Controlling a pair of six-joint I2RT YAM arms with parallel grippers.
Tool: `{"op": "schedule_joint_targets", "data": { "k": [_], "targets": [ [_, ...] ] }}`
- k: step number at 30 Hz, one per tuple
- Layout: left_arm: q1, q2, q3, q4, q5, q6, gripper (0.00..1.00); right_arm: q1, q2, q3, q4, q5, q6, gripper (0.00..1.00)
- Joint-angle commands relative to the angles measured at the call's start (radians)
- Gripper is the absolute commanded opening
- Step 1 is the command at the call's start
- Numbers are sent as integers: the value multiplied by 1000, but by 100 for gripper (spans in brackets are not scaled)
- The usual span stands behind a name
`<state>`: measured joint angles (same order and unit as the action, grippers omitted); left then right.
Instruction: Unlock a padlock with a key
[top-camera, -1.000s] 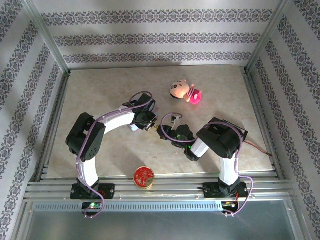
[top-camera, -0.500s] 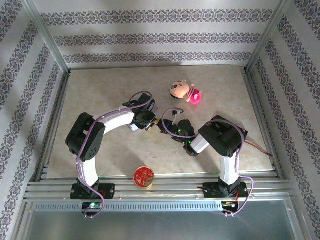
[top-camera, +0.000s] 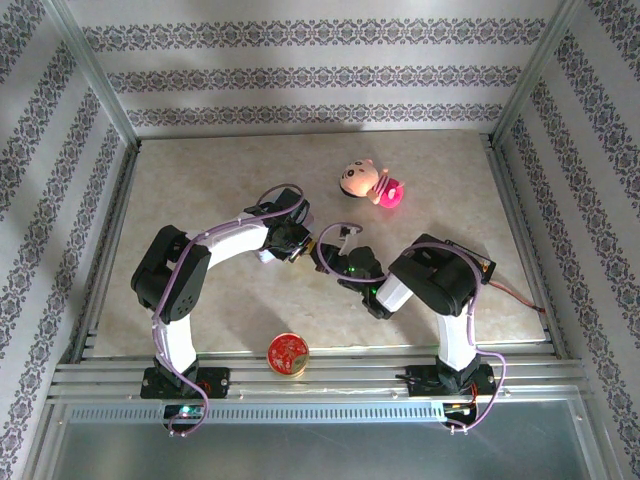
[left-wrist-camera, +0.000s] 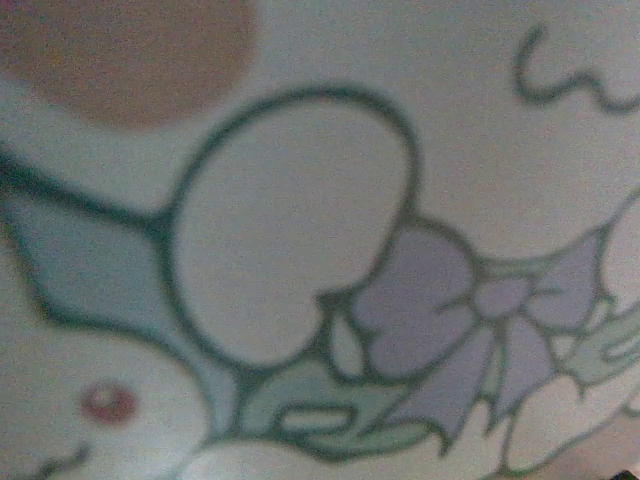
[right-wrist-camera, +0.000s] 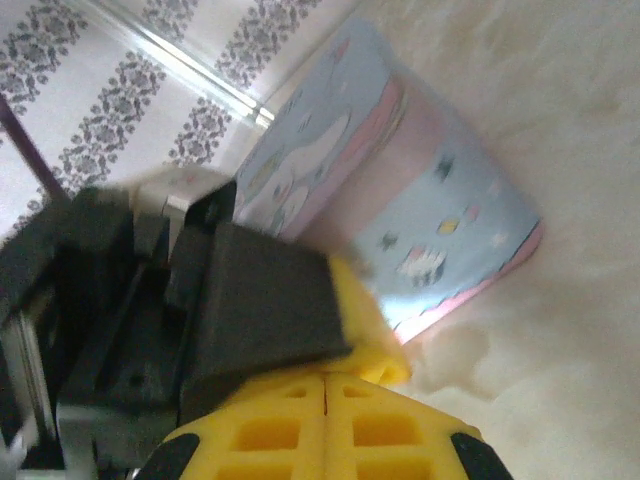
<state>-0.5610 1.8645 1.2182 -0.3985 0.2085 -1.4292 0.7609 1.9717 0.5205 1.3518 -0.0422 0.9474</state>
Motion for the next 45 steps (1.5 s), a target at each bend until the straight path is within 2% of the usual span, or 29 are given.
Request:
{"op": "schedule_joint_targets", "data": {
  "k": [1,8,19,25,30,32,39,45],
  "targets": [
    [-37,9,-18,43,201,-82,16,58,-17,-21,35,24,35,0],
    [-37,-7,-18,31,196,-69,16,60,-19,-42,35,96,44,0],
    [-30,-17,-28,-31,121,-10,17,-17,-91,-170,32,95,63,0],
    [-31,-4,-16,-83,94,60,35,-30,-125,-256,33,92,71,0],
    [-37,9,-29,-97,95,59,47,-46,-127,-259,33,70,77,0],
    [-36,10,-27,-99,95,64,60,-53,-133,-256,33,60,74,0],
    [-36,-58,-25,-114,78,91,62,-87,-180,-264,30,13,52,0],
    [-36,-213,3,-165,-43,181,62,-128,-277,-254,12,-53,29,0]
  ]
}}
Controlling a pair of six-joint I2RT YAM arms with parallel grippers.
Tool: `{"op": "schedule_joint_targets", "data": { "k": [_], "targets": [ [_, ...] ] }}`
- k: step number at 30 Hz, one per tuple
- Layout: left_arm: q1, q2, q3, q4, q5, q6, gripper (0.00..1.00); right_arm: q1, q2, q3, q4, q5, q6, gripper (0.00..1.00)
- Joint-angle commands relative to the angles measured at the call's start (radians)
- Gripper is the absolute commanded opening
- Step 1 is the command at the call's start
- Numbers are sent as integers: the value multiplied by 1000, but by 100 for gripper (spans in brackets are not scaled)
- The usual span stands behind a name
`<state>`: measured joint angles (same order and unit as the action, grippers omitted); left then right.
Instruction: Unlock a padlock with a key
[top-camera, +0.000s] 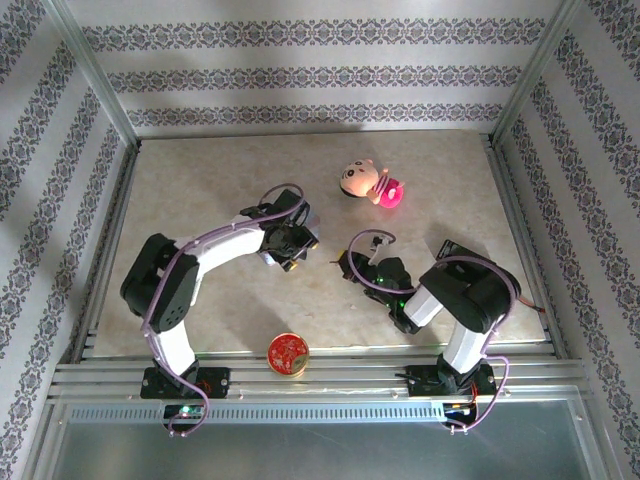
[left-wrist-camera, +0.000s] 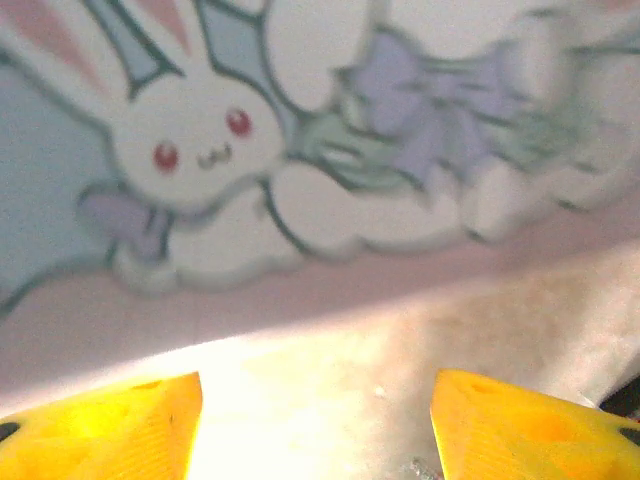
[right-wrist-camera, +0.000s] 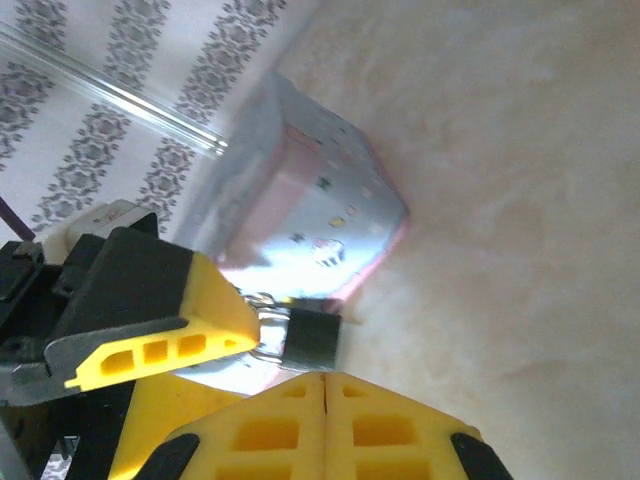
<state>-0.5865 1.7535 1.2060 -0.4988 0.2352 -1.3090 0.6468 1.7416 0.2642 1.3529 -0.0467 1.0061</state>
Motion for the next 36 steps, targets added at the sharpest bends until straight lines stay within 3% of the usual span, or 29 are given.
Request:
{"op": "schedule_joint_targets", "data": {
  "k": [1,6,10,12,15,24,36],
  "targets": [
    [-10,-133,12,-53,-94,84,62,-22,-66,7,0,-54,-30,0],
    [-6,-273,-96,188,-120,246,62,-59,-130,55,-21,-117,-25,0],
    [11,-368,-293,630,3,304,55,-77,-156,108,-6,-176,-1,0],
    [23,-375,-335,755,77,321,49,-82,-167,130,6,-205,13,0],
    [25,-372,-331,804,151,368,47,-84,-187,149,16,-217,40,0],
    [25,-332,-375,1071,266,300,45,-84,-230,148,32,-155,105,0],
    [25,-254,-365,1094,276,226,40,-82,-305,112,32,-114,118,0]
  ]
}}
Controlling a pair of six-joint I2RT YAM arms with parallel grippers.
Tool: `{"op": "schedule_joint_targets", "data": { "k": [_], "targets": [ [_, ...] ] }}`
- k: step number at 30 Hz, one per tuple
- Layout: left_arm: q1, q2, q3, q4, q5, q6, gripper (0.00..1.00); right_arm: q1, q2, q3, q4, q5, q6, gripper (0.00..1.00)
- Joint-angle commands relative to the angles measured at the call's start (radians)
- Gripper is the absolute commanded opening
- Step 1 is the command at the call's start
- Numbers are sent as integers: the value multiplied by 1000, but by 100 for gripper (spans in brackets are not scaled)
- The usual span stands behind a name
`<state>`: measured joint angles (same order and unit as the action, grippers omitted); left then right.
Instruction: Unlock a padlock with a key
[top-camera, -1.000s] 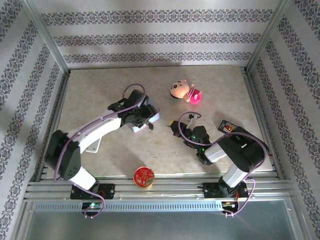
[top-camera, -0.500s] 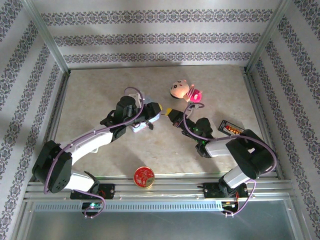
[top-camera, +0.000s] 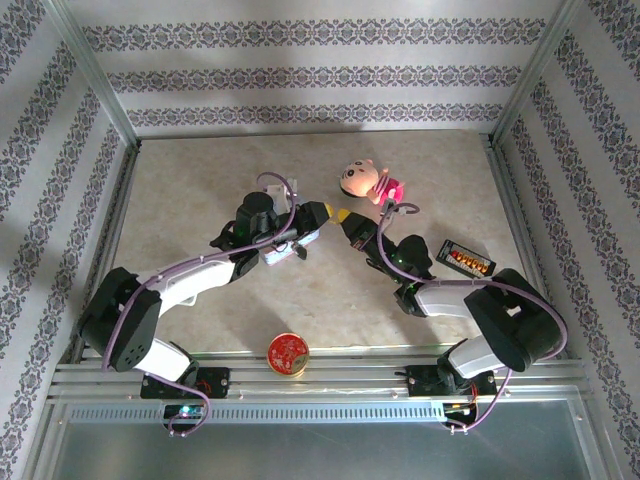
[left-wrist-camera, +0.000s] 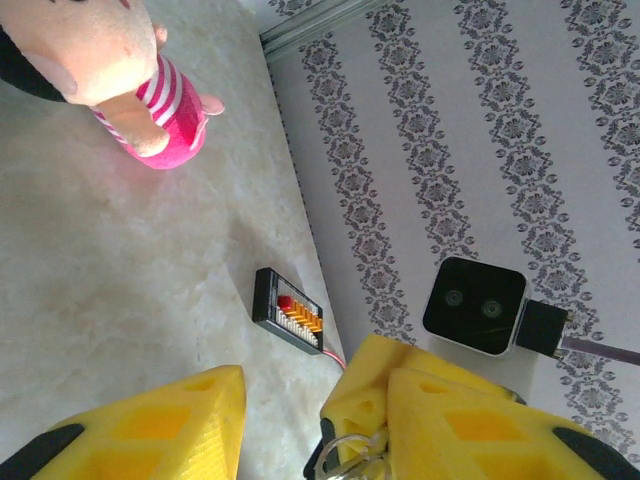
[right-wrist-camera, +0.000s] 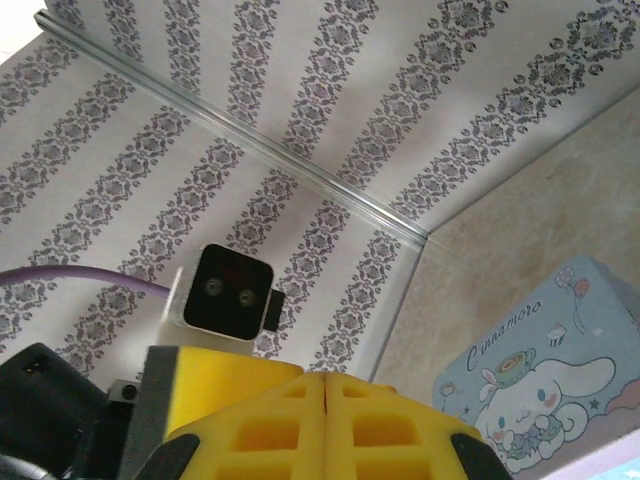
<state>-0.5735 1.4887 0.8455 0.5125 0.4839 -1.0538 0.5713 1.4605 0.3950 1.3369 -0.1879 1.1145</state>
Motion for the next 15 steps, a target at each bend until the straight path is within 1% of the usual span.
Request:
{"op": "schedule_joint_targets", "data": {
  "k": [1,7,15],
  "targets": [
    [12,14,-8,90,30,-35,40,-7,-28,-21,48,29,10,0],
    [12,31,-6,135,53,-65,33,-2,-29,-24,48,40,7,0],
    [12,44,-12,144,64,-83,32,1,-19,-19,49,61,0,0]
  ]
}}
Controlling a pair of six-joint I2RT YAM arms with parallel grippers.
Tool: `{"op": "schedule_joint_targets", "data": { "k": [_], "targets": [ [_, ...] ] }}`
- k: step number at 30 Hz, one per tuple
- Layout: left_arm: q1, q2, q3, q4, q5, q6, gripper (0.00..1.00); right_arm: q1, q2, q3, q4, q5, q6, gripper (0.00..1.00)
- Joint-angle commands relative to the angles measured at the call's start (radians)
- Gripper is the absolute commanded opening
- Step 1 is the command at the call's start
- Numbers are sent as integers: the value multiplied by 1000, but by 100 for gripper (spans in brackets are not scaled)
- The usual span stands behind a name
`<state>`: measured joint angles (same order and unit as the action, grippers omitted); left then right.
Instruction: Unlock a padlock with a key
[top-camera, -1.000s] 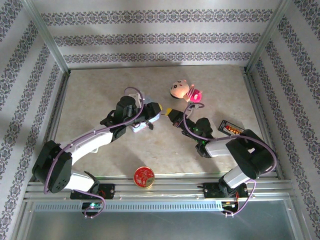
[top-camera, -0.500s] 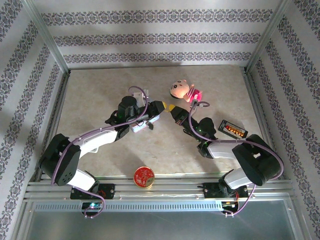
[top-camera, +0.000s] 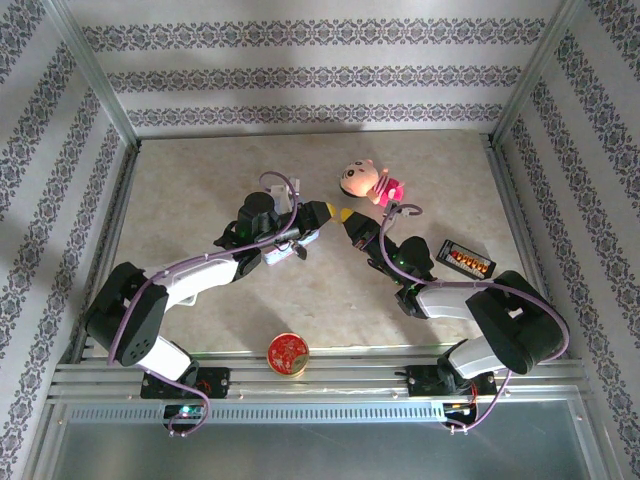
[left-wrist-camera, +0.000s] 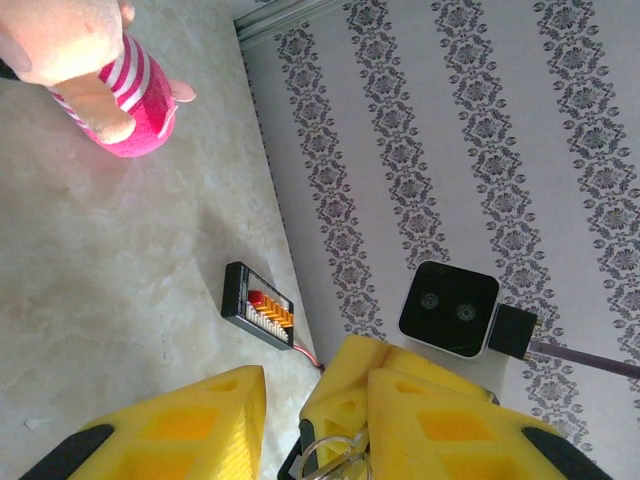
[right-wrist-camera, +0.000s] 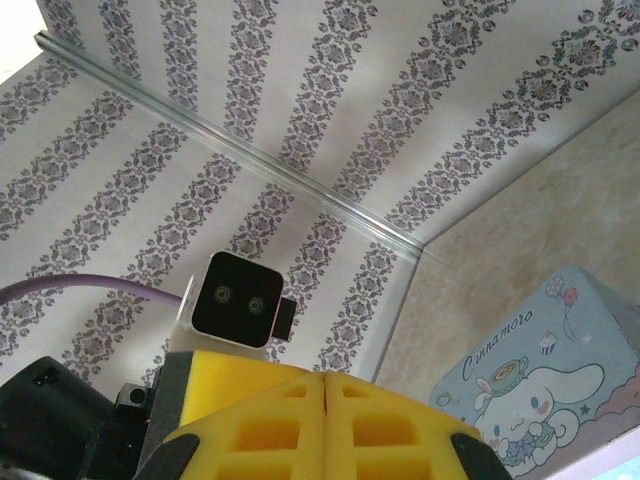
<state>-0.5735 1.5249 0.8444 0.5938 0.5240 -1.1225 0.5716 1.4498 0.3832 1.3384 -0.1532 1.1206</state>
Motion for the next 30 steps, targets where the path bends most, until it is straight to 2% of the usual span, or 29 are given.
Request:
{"op": "schedule_joint_targets", "data": {
  "k": [1,17,21,27,28,30],
  "targets": [
    [12,9,-9,63,25,-16,31,1,-7,-6,47,27,-7,0],
    [12,44,9,98,57,-48,16,12,19,12,47,40,-15,0],
    [12,50,19,100,65,-49,0,15,33,20,47,40,-11,0],
    [14,48,32,90,70,-39,0,14,49,29,47,30,-8,0],
    [19,47,37,81,74,-34,0,12,49,27,47,26,-8,4],
    [35,37,53,42,95,-10,0,1,44,18,47,8,-7,20]
  ]
}}
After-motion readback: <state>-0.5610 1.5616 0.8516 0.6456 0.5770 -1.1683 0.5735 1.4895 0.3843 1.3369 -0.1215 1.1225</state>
